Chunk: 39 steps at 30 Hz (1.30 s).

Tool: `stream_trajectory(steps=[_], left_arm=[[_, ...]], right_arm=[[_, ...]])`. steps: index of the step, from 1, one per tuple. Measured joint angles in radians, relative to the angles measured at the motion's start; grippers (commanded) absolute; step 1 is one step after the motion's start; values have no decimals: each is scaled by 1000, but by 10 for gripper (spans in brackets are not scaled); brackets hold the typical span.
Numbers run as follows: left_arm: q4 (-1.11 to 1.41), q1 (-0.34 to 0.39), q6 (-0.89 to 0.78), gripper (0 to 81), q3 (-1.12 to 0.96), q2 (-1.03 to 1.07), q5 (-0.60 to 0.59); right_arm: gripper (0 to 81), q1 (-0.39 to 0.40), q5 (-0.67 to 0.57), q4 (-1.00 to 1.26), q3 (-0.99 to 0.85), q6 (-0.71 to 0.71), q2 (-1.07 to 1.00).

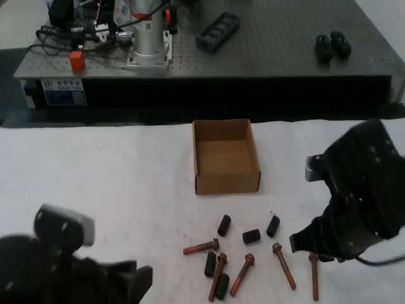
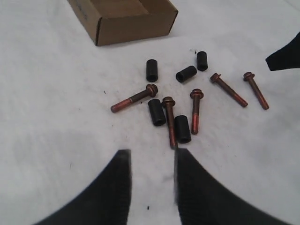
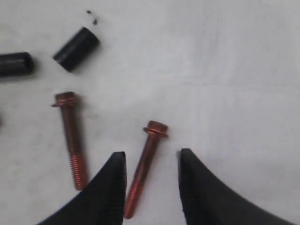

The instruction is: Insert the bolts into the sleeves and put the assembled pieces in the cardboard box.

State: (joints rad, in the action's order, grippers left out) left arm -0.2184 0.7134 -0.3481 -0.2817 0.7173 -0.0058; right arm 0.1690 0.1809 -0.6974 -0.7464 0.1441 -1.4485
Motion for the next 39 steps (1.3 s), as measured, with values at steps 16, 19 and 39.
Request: stream_trajectory(steps=[16, 19, 39], left_arm=[[7, 0, 45, 234, -147, 208, 0], [7, 0, 54, 234, -147, 208, -2], [-264, 0, 241, 234, -655, 859, -158]], right_arm=[[260, -29, -138, 61, -7, 56, -147], [139, -29, -139, 62, -12, 59, -158], [26, -49, -239, 64, 52, -49, 72]])
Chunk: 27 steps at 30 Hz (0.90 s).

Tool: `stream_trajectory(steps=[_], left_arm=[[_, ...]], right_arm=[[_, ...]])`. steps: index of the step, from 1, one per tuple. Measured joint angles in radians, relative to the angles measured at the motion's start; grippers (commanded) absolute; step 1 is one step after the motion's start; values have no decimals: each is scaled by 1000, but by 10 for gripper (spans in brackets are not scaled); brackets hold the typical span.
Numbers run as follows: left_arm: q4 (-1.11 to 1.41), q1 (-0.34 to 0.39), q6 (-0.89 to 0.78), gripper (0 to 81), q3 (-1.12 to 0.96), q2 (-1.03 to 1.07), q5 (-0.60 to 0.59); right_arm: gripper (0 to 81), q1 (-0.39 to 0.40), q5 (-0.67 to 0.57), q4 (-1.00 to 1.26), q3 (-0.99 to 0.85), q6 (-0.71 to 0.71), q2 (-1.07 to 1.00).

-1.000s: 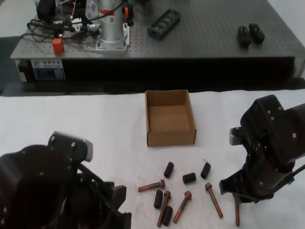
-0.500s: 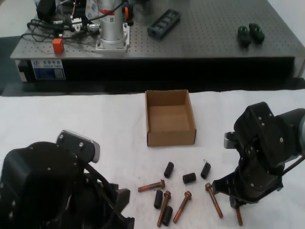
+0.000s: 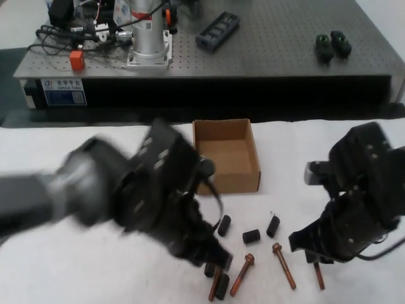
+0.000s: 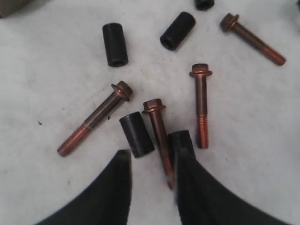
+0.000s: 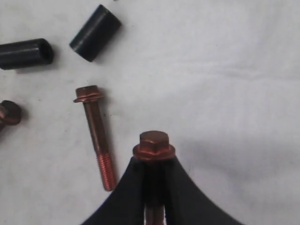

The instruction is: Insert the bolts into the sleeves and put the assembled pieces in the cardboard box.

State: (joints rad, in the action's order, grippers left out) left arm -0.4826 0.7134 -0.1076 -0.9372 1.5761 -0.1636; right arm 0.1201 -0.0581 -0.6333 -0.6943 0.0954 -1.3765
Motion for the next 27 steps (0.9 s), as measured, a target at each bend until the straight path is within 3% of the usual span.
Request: stream_trajectory(steps=[7, 16, 22, 27], left_arm=[[-215, 0, 9, 234, -338, 292, 42], [-291, -15, 100, 234, -617, 473, 27], [-473, -15, 148, 234, -787, 605, 64], [-521, -15, 154, 234, -810, 625, 73]], right_arm=[[26, -1, -12, -32, 52, -3, 115], [26, -1, -16, -40, 67, -3, 132], [26, -1, -19, -50, 68, -3, 132], [26, -1, -19, -54, 68, -3, 132]])
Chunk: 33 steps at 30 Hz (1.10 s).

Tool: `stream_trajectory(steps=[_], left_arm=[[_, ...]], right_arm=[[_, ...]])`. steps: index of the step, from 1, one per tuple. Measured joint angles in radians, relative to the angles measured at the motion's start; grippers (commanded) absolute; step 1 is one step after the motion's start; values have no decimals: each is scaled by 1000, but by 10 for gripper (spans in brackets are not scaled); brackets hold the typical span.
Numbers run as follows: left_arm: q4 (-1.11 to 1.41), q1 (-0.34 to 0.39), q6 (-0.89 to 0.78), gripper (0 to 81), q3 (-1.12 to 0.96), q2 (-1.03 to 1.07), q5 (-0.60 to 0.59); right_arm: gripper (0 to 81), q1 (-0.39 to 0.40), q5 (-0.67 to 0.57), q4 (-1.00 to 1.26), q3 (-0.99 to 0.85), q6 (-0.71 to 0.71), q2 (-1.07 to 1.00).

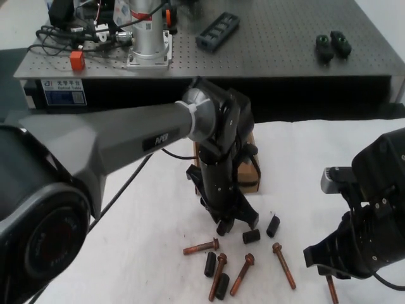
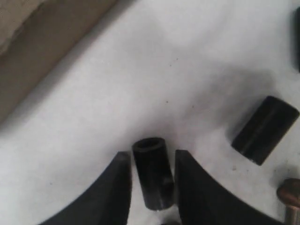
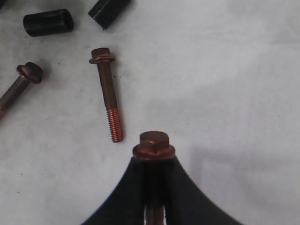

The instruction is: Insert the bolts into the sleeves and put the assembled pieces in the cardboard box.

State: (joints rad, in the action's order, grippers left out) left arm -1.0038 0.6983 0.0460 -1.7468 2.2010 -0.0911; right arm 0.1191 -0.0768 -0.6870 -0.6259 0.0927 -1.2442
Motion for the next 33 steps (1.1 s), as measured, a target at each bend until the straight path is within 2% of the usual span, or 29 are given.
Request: stream_trajectory(steps=[17, 19, 22, 28, 31, 33], left_arm=[[-34, -2, 8, 231, -17, 31, -44], [-17, -2, 8, 186, -17, 31, -44], [-12, -2, 17, 4, -17, 33, -45], [-23, -9, 16, 7, -6, -1, -51], [15, -23, 4, 7, 66, -110, -93], [175, -46, -38, 7, 231, -295, -166]], right_arm=[[26, 0, 0, -11, 0, 0, 0], [26, 0, 0, -11, 0, 0, 0], [26, 0, 0, -11, 0, 0, 0], [26, 0, -43, -2, 0, 0, 36], [26, 0, -115, 90, 0, 38, 133], [26, 0, -190, 232, 0, 111, 211]])
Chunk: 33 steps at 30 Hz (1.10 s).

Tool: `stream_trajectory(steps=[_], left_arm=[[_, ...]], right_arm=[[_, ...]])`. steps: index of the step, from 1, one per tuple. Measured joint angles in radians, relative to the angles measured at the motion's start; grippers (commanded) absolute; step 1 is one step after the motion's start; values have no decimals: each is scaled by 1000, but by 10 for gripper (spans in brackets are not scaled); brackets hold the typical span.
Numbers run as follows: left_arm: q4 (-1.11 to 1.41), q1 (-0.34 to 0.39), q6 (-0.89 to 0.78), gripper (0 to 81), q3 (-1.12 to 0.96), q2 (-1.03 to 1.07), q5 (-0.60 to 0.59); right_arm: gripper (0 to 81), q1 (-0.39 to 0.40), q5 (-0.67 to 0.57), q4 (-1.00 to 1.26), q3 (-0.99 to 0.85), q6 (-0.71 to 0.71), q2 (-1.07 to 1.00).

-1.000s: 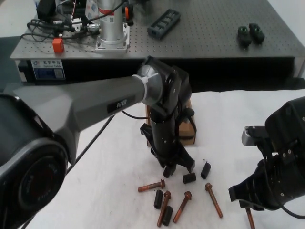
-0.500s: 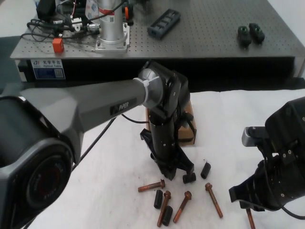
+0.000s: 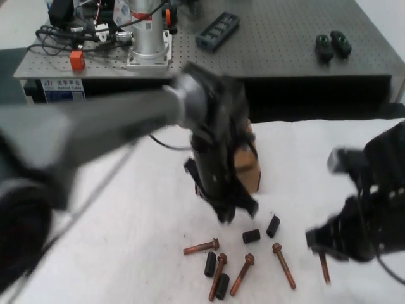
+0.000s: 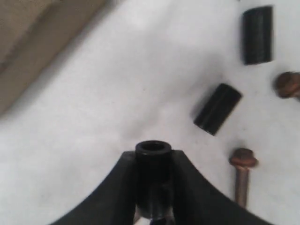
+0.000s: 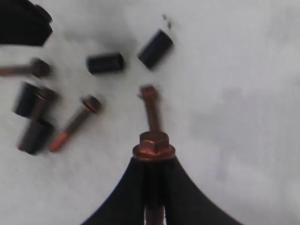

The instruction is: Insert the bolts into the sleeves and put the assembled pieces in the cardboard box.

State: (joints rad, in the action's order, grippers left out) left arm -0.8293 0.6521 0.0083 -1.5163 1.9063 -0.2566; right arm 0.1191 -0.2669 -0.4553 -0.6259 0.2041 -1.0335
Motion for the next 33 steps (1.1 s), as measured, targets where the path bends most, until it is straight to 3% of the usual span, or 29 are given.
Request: stream_trajectory(steps=[7, 14, 21, 33], left_arm=[[592, -12, -125, 7, 551, -420, -237], [1170, -10, -310, 7, 845, -626, -392], [1264, -10, -347, 7, 876, -656, -400], [1270, -10, -365, 7, 882, -656, -424]], right_arm=[[26, 26, -167, 416, 0, 222, 61], [26, 112, -225, 686, 0, 367, 15], [26, 185, -237, 752, 0, 405, -10], [26, 194, -279, 681, 0, 379, -10]])
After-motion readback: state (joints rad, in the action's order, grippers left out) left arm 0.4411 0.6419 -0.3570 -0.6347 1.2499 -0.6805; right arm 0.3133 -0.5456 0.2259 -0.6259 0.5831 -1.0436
